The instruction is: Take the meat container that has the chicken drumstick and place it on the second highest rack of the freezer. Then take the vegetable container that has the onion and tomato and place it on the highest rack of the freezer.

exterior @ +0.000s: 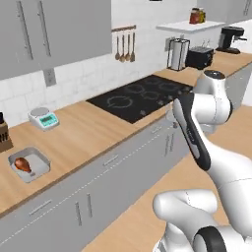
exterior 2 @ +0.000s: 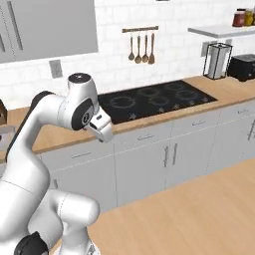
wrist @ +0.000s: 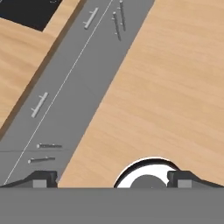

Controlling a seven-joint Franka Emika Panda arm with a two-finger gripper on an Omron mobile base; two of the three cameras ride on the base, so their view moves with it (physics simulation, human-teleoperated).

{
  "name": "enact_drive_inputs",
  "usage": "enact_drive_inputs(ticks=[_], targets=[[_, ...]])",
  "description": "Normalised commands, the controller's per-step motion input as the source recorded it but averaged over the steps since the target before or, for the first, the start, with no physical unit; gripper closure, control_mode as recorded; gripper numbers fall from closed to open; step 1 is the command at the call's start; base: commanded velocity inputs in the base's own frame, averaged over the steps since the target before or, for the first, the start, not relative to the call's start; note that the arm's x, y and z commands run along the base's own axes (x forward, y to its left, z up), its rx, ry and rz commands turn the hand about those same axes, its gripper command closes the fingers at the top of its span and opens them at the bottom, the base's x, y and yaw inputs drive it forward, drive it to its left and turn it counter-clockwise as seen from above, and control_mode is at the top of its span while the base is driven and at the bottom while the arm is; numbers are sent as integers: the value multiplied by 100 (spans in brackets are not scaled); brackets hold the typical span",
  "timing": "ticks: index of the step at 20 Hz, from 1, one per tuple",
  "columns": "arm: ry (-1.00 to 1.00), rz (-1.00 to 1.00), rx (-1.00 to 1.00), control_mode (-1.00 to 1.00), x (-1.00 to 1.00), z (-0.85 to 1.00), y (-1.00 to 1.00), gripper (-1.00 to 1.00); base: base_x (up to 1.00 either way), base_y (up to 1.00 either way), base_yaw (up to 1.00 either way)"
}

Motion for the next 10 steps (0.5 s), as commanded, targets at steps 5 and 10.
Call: enact_drive_inputs(ticks=[5, 10], targets=[[0, 0, 0, 100, 0, 0, 0, -100, 15, 0, 61], [0, 0, 0, 100, 0, 0, 0, -100, 56, 0, 50]])
